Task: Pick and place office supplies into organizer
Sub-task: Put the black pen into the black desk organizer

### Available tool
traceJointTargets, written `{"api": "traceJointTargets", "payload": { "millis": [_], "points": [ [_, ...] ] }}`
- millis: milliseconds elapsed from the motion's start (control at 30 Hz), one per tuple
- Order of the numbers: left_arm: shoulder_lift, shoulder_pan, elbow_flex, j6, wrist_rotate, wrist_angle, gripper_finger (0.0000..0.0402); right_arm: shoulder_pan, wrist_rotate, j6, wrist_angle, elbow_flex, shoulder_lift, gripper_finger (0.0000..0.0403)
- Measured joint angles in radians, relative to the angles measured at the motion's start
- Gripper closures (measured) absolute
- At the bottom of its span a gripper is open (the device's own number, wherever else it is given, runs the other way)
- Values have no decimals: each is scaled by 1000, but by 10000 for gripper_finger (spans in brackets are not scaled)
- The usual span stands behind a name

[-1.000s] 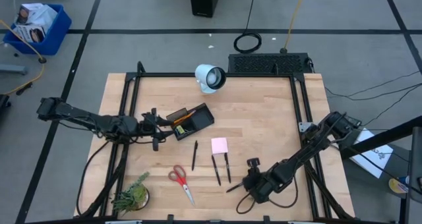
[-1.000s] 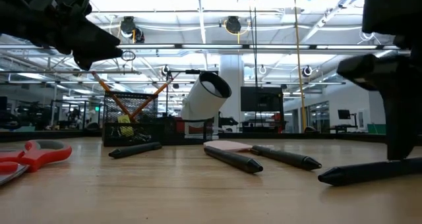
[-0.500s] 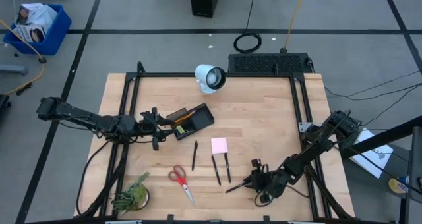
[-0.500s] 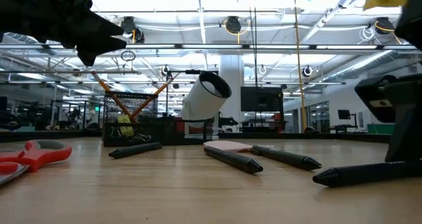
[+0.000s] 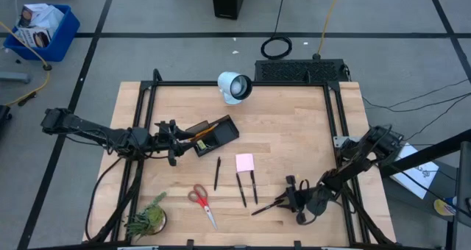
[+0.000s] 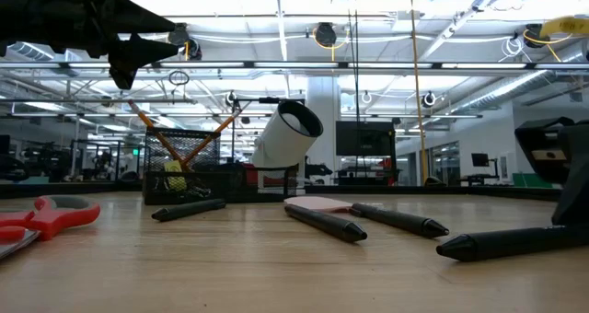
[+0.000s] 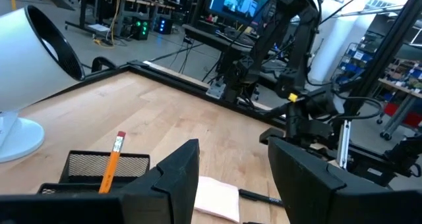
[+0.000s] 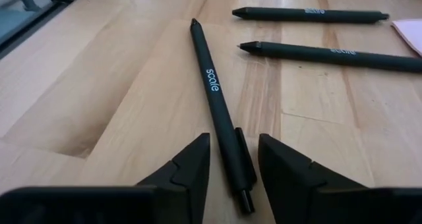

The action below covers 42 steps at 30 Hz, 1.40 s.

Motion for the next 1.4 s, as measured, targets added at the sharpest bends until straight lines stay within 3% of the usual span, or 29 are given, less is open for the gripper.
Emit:
{"api": "traceJointTargets", "payload": {
  "millis": [400, 667, 933, 1167, 1400],
  "points": [
    [0, 0, 0, -11, 0, 0, 215, -7, -24, 5, 284, -54, 135, 365],
    [0, 0, 0, -26, 0, -1, 215, -8, -8, -50, 455, -59, 146, 359],
    [0, 0, 0, -112, 0, 4, 215, -8, 73, -132, 543, -55, 141, 361],
    [0, 0, 0, -425, 37, 5, 215, -8, 92, -233, 588, -25, 137, 360],
    [64, 0, 1, -760, 202, -16, 215, -48, 94, -504, 568, 92, 137, 359]
  ]
}}
